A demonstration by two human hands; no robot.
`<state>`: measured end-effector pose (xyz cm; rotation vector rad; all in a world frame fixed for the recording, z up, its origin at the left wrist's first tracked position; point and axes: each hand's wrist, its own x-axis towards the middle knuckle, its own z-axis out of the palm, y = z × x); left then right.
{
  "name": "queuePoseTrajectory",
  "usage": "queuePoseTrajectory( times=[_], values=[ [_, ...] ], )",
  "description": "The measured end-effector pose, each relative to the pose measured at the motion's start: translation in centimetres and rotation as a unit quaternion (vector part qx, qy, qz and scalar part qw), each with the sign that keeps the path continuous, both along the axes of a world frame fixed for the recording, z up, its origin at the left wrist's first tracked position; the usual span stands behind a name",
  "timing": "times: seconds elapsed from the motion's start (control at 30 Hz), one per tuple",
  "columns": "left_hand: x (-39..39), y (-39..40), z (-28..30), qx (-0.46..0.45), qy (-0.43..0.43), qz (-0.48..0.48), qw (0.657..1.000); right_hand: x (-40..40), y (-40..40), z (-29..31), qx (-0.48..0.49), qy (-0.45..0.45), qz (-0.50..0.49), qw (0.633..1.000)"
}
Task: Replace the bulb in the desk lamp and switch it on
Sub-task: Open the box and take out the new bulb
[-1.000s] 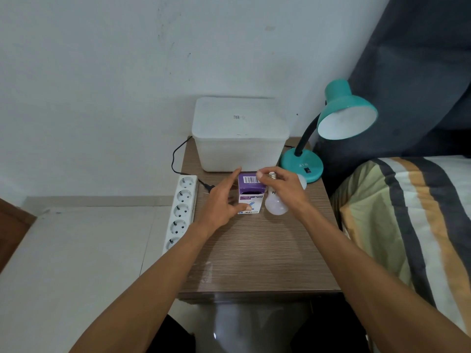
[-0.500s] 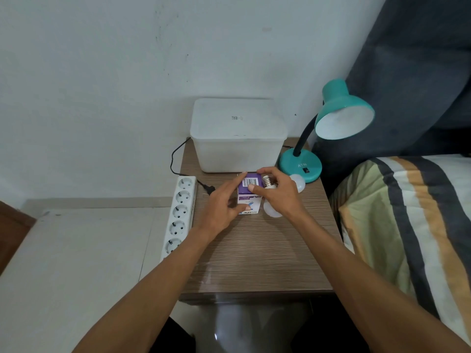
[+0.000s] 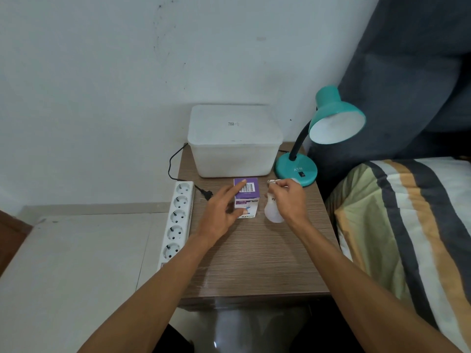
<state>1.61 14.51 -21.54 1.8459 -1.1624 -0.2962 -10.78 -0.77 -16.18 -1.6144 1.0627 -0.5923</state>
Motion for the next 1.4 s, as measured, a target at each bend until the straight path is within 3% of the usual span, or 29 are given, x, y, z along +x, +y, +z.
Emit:
queuePoseTrajectory(
  times=[0.23,0.43,0.63,0.83,0.97,1.4],
  values=[
    [-0.5,0.3,1.1,0.011,-0.053,0.023,0.998,-2.0,-1.1,2.7,0.164,-0.137,-0.056,0.975],
    [-1.4,-0.4,3.4,-0.004,-0.107,0.052,0.993,-4.2,-2.2,5.1,0.207,-0.199,-0.075,0.955],
    [-0.9,-2.0,5.5,0.028,-0.232,0.003,0.972,-6.4,-3.0,6.9,0.222,-0.244,-0.105,0.938],
    [-1.1,-0.3,3.2,0.082,-0.116,0.066,0.988,-7.8,-3.5,7.1,0.192,-0.251,-0.093,0.944],
    [-0.5,-0.8,2.9,0.046,-0.063,0.087,0.993,-8.1,-3.8,7.2,0.194,-0.278,-0.072,0.938],
    [2.6,-3.7,2.5,0.035,-0.09,0.11,0.989,-7.6,-5.1,8.7,0.115,-0.264,-0.071,0.955]
  ],
)
